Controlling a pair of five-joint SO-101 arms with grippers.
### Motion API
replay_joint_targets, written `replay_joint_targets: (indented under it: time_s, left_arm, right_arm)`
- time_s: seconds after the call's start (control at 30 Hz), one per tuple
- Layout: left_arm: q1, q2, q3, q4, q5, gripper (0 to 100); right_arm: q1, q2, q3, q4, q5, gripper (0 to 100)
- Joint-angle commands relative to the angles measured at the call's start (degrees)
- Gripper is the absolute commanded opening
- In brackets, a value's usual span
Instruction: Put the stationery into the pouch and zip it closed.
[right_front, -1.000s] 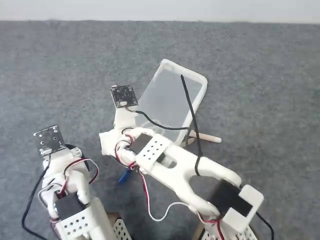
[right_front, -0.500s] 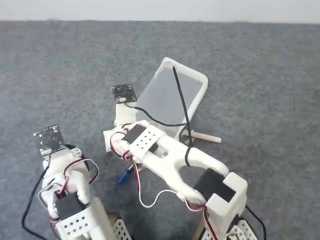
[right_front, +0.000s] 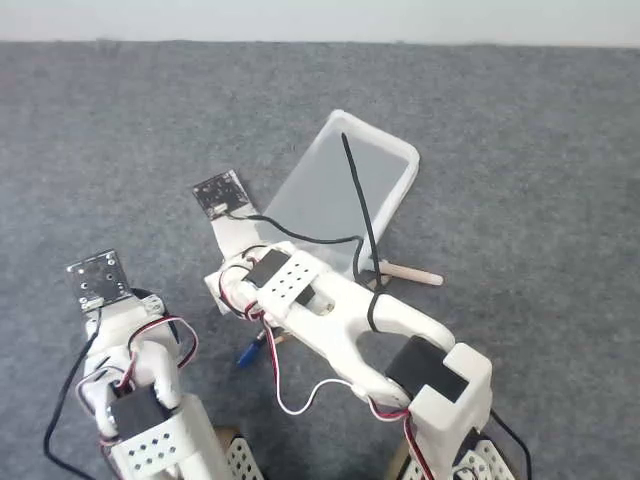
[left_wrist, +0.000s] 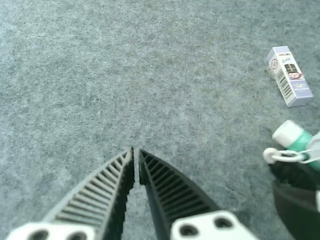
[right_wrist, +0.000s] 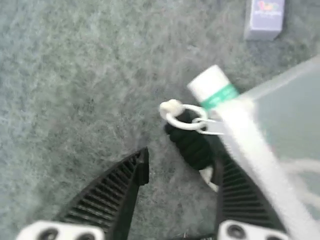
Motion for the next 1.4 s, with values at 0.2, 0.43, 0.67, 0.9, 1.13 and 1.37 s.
replay_joint_targets:
  time_s: [0.2, 0.43, 0.67, 0.9, 1.13, 1.37]
  left_arm:
    - [-0.44, -0.44, -0.48, -1.93, -0.26, 1]
    - [-0.44, -0.44, -0.04, -1.93, -0.26, 1]
    - [-0.44, -0.44, -0.04, -1.93, -0.26, 1]
    - [-0.44, -0.44, 0.04, -1.93, -0.26, 1]
    - [-0.44, -0.44, 0.04, -1.93, -0.26, 1]
    - [-0.44, -0.44, 0.04, -1.93, -0.26, 1]
  right_arm:
    - [1.19, 4.35, -4.22, -0.84, 5.98, 17.4]
    - [2.15, 6.2, -6.42, 0.22, 6.07, 13.0]
    - [2.07, 9.27, -7.65, 0.04, 6.07, 8.0]
    - [2.86, 12.7, -13.27, 5.76, 6.07, 14.8]
    - [2.95, 12.09, -14.59, 9.98, 9.05, 1.7]
    - [3.03, 3.12, -14.51, 21.32, 10.46, 0.6]
